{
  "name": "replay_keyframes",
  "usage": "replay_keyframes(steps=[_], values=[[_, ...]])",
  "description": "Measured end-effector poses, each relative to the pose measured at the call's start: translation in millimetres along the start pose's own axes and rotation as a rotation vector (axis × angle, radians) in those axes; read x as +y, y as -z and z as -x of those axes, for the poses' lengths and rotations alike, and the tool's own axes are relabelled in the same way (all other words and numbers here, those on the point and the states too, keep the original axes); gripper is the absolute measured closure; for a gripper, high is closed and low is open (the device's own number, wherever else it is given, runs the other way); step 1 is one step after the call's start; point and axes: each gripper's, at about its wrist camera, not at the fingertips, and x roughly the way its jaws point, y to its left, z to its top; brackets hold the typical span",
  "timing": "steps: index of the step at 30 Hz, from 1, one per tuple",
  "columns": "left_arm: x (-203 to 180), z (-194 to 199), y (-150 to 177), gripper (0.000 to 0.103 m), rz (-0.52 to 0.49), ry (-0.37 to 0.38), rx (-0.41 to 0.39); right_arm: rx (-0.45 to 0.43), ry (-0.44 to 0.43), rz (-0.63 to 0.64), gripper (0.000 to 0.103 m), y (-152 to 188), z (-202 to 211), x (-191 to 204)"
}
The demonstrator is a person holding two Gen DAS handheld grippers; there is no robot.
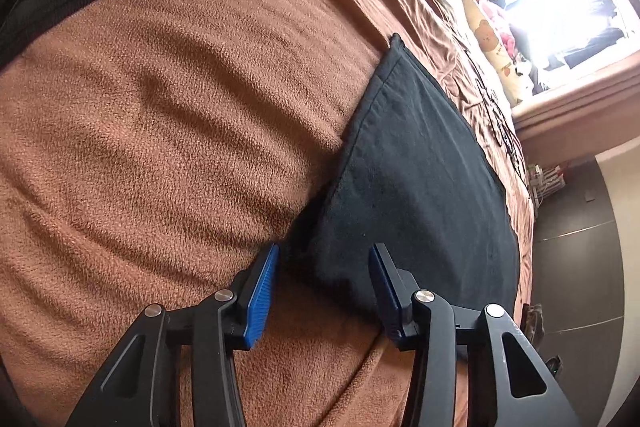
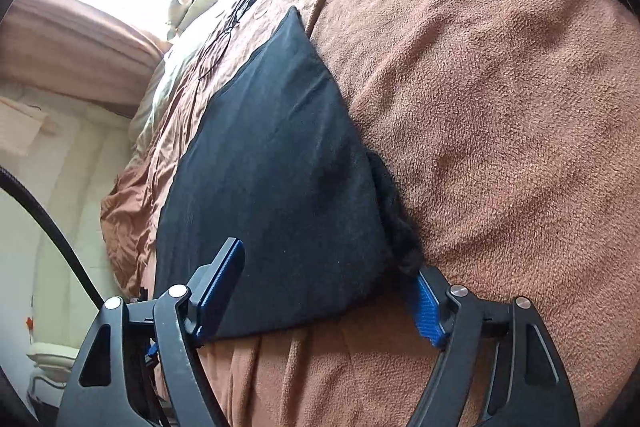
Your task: Fold small clothes
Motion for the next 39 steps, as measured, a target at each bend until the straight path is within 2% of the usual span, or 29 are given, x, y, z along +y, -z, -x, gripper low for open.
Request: replay_keyframes(steps=[3,5,7,8,9,10,11,14,16,24,32,39], values=[[-3,-3,-1,0.058,-0.003,-0.017,-0.013,-0.025,-0.021,-0.030,0.043,0,-1,-7],[-5,-4,-1,0.064,-0.007,-0.032,-0.024,-0.047,-0.020,-0.057,0.051,1,0,-12],[-7,-6,-2,0.069,-0.010,-0.049,-0.030,-0.061,-0.027,-0.082,0.056,0,0,-18],[-8,-9,-4,0.071,-0.011,-0.056,-0.028,-0.066,-0.027,-0.085,0.062,2,2,-19],[-8,-11,-6,0.072,-0.011,-0.062,-0.024,-0.066,-0.017,-0.088,0.072,2,2,-21],[-7,-11,-8,0.078,-0.008,-0.063,-0.026,-0.059,-0.007,-0.092,0.087,4,2,-20],[-6,-11,-10,0.085,-0.001,-0.066,-0.026,-0.046,-0.002,-0.094,0.092,6,2,-21],[-7,-8,-13,0.094,-0.018,-0.071,-0.025,-0.044,0.006,-0.060,0.096,9,11,-14],[-11,-1,-13,0.095,-0.041,-0.071,-0.043,-0.057,0.010,-0.025,0.097,10,21,-7],[-15,36,-18,0.097,-0.052,0.043,-0.086,-0.063,-0.019,0.035,0.098,11,51,21],[-7,71,4,0.097,-0.056,0.074,-0.109,-0.051,-0.011,0.084,0.098,27,68,27],[12,98,34,0.097,-0.051,0.101,-0.121,-0.036,0.005,0.089,0.098,40,91,14]])
